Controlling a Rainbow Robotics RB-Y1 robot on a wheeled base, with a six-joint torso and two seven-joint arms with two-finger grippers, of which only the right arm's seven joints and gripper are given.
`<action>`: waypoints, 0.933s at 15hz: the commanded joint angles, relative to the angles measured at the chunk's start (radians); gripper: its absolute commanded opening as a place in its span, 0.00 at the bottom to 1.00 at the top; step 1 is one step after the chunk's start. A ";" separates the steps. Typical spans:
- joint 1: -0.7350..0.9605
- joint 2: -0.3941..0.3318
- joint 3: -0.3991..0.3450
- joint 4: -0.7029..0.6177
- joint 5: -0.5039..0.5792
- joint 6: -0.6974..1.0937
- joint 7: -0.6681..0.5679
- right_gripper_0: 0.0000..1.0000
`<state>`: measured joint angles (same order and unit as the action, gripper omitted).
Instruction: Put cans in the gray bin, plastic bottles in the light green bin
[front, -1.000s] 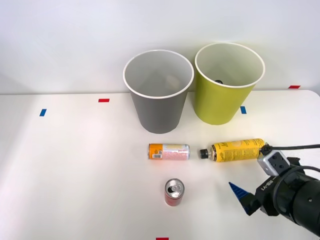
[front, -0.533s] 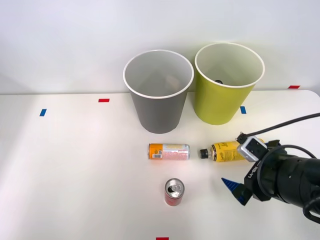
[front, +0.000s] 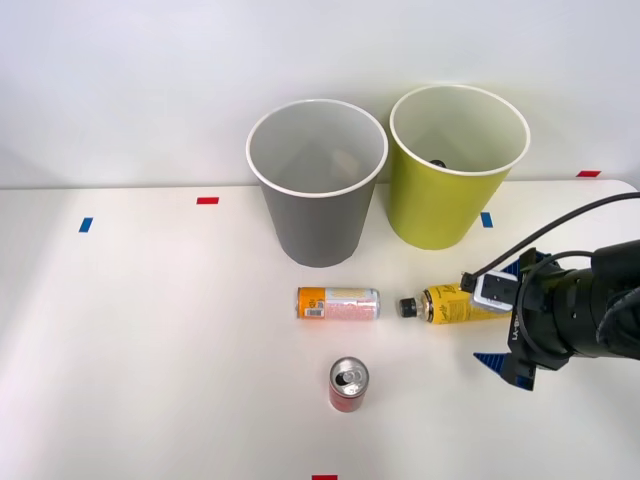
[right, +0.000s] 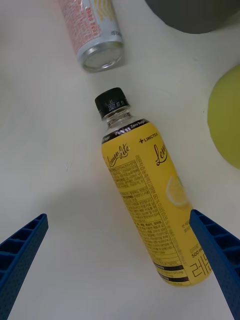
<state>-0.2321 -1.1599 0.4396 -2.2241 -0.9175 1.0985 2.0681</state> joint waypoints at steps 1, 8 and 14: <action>-0.078 0.037 0.014 0.100 -0.089 0.090 0.208 0.99; -0.256 0.207 0.133 0.322 -0.050 0.044 0.382 0.99; -0.274 0.235 0.145 0.365 -0.020 0.041 0.428 0.98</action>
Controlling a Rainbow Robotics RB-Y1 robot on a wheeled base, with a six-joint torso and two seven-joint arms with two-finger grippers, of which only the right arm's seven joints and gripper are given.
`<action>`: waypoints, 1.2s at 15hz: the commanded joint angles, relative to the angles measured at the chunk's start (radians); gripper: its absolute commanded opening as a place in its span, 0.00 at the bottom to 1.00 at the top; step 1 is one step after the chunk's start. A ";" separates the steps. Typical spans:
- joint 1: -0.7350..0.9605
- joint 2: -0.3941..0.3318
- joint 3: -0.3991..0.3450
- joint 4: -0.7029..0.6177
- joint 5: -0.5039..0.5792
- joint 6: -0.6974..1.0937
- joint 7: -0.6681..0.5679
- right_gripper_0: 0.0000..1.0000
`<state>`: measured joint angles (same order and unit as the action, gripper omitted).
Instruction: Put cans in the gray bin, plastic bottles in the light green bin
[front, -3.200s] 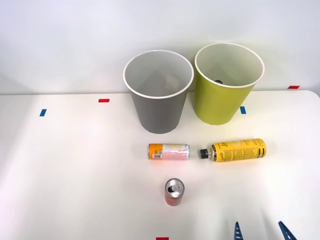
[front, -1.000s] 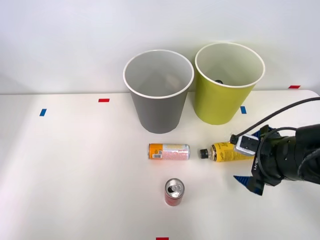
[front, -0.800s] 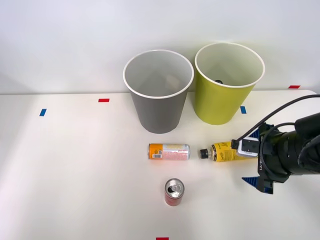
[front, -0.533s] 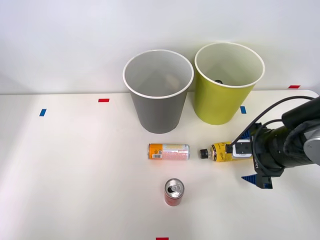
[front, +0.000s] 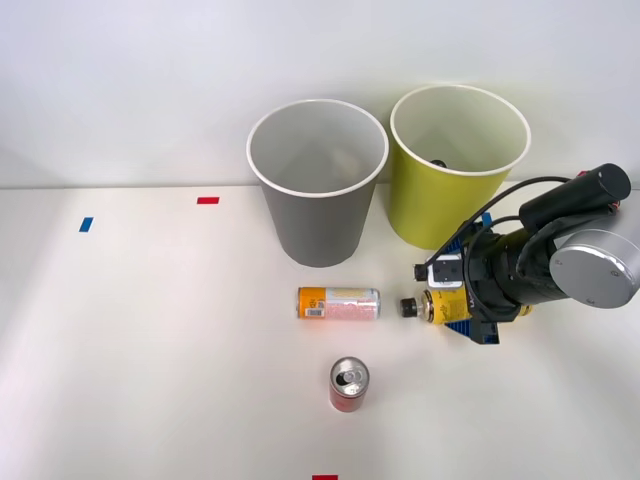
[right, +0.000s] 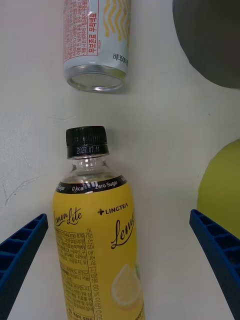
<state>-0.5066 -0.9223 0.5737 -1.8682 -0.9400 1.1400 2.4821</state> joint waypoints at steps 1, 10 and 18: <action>-0.001 -0.007 0.012 0.009 0.004 0.001 0.017 0.98; -0.009 0.039 0.014 0.017 0.079 0.107 0.004 0.99; -0.012 0.095 0.012 0.064 0.119 0.135 0.009 0.99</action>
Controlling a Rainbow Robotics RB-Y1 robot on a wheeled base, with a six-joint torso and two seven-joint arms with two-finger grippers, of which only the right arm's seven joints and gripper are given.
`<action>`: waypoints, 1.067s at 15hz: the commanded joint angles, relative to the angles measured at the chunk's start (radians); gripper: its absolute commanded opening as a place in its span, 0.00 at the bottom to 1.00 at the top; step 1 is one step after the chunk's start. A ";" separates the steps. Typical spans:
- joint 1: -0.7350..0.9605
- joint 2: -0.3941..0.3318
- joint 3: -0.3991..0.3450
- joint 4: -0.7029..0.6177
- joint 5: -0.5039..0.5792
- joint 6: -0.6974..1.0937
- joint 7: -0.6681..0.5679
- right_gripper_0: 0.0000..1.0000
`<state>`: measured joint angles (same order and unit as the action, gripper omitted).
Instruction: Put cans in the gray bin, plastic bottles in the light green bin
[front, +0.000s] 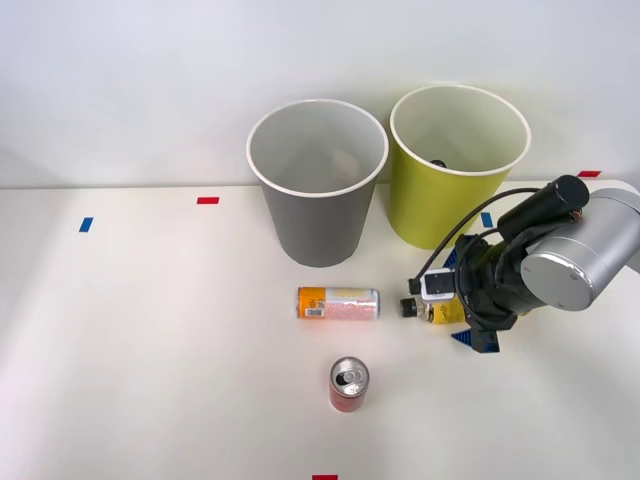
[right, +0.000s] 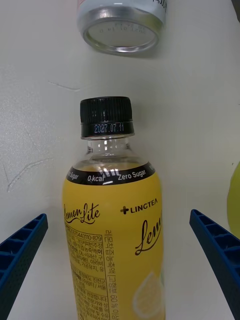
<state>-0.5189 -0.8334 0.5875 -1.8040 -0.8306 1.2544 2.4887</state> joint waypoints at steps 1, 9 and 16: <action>0.000 0.014 0.000 0.000 0.025 0.028 -0.001 0.99; 0.000 0.050 0.000 0.035 0.071 0.036 -0.002 0.99; 0.000 0.053 0.000 0.035 0.068 0.017 -0.016 0.10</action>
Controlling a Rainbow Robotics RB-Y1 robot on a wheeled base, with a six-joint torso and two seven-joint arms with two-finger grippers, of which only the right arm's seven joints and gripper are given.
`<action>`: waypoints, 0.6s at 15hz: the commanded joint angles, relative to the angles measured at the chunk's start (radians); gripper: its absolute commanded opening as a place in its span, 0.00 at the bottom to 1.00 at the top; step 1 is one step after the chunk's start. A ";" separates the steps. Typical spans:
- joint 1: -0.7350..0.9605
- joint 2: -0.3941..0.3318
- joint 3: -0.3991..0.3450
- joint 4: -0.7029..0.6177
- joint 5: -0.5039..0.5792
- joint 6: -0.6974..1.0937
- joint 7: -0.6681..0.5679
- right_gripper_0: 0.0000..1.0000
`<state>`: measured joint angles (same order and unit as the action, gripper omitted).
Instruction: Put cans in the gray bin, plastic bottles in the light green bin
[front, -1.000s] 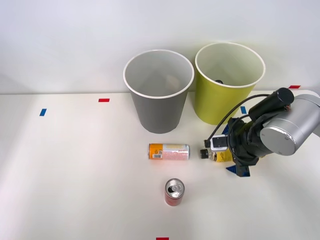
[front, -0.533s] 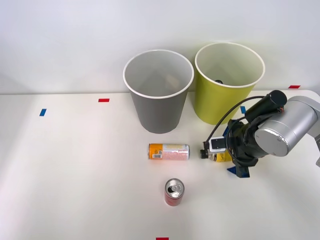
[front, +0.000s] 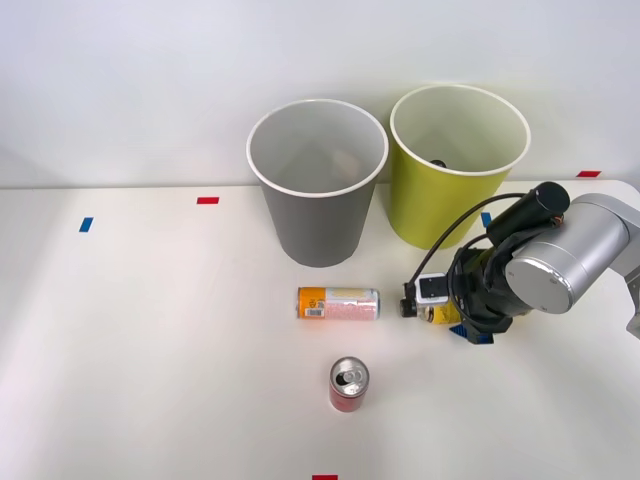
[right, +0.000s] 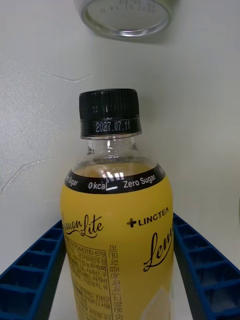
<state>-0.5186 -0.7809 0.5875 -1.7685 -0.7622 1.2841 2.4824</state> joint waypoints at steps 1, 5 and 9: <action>0.002 0.000 0.000 0.000 -0.003 -0.015 -0.014 0.08; 0.012 -0.006 -0.002 -0.002 -0.037 -0.075 -0.143 0.05; 0.117 -0.006 -0.149 -0.009 -0.170 -0.186 -0.188 0.04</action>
<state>-0.4297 -0.7909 0.4806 -1.7732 -0.8950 1.1071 2.2995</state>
